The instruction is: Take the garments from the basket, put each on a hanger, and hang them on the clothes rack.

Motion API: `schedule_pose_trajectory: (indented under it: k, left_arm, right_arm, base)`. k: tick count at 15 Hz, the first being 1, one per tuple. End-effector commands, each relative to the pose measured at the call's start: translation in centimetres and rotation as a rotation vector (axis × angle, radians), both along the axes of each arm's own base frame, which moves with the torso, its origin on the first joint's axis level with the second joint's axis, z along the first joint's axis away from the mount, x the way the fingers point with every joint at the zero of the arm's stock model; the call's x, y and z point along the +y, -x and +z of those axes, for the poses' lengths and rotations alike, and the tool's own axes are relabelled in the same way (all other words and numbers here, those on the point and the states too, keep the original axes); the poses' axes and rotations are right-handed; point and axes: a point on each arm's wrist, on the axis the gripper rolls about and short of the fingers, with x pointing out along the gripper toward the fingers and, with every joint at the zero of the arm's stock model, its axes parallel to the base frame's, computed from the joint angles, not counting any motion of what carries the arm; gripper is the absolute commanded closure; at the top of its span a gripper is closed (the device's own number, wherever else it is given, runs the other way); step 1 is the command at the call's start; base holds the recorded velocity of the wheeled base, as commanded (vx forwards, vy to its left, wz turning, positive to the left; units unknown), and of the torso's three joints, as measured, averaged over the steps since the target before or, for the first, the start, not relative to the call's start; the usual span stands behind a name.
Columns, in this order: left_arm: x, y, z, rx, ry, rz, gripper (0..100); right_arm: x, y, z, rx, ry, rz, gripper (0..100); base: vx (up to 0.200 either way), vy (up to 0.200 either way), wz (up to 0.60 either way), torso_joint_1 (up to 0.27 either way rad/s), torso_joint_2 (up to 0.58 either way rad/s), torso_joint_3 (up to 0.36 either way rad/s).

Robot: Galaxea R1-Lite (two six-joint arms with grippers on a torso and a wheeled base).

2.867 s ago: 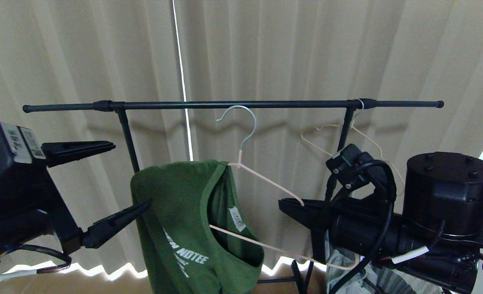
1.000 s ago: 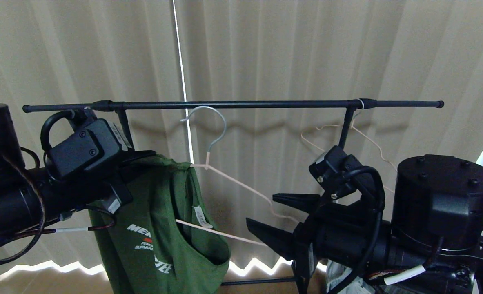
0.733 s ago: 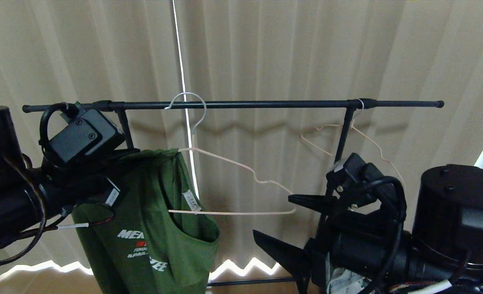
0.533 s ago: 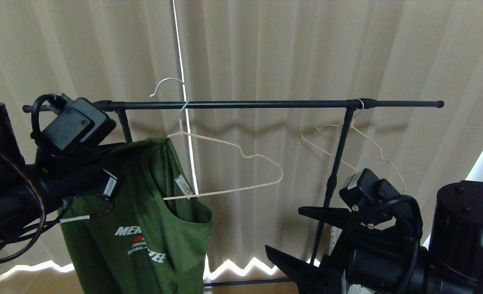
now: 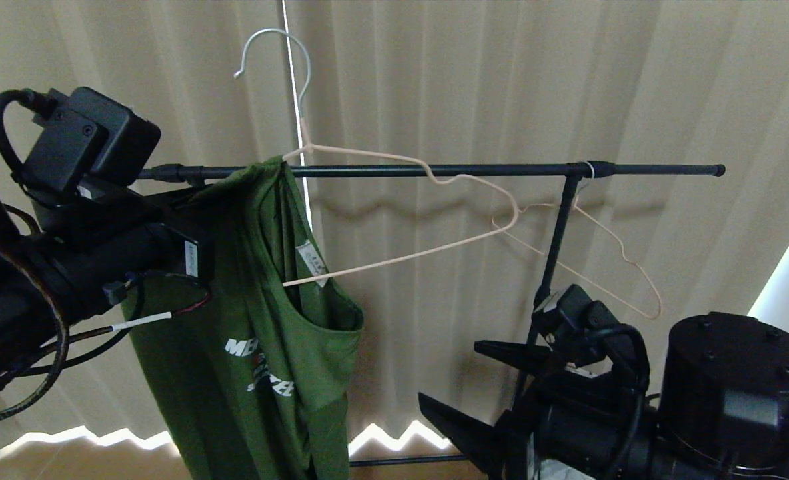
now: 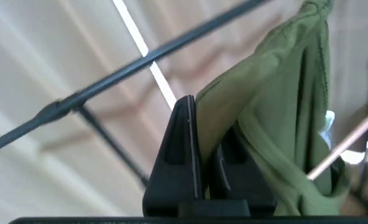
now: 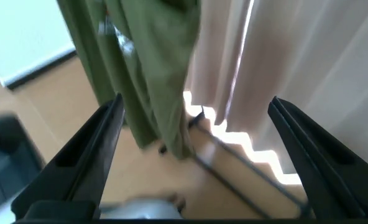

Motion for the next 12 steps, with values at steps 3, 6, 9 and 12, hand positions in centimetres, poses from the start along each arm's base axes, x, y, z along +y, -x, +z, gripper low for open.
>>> schedule_pose_trajectory:
  k: [3, 6, 9, 12]
  left_arm:
    - [-0.4, 0.4, 0.3, -0.013, 0.010, -0.066, 100]
    - [-1.0, 1.2, 0.5, -0.022, 0.016, -0.111, 100]
    - [-1.5, 1.8, 0.7, -0.031, 0.021, -0.145, 100]
    - [-1.6, 2.3, 1.0, -0.044, 0.027, -0.160, 100]
  right_arm:
    - [2.2, -2.8, -2.9, -0.014, -0.027, -0.039, 0]
    - [3.7, -4.4, -2.9, -0.061, -0.080, -0.050, 0]
    - [4.4, -5.2, -2.6, -0.075, -0.098, -0.053, 0]
    - [4.8, -5.5, -3.5, -0.059, -0.077, -0.054, 0]
  base:
    - [0.000, 0.000, 0.00, 0.000, 0.00, 0.000]
    - [0.000, 0.000, 0.00, 0.000, 0.00, 0.000]
    - [0.000, 0.000, 0.00, 0.000, 0.00, 0.000]
    - [0.000, 0.000, 0.00, 0.000, 0.00, 0.000]
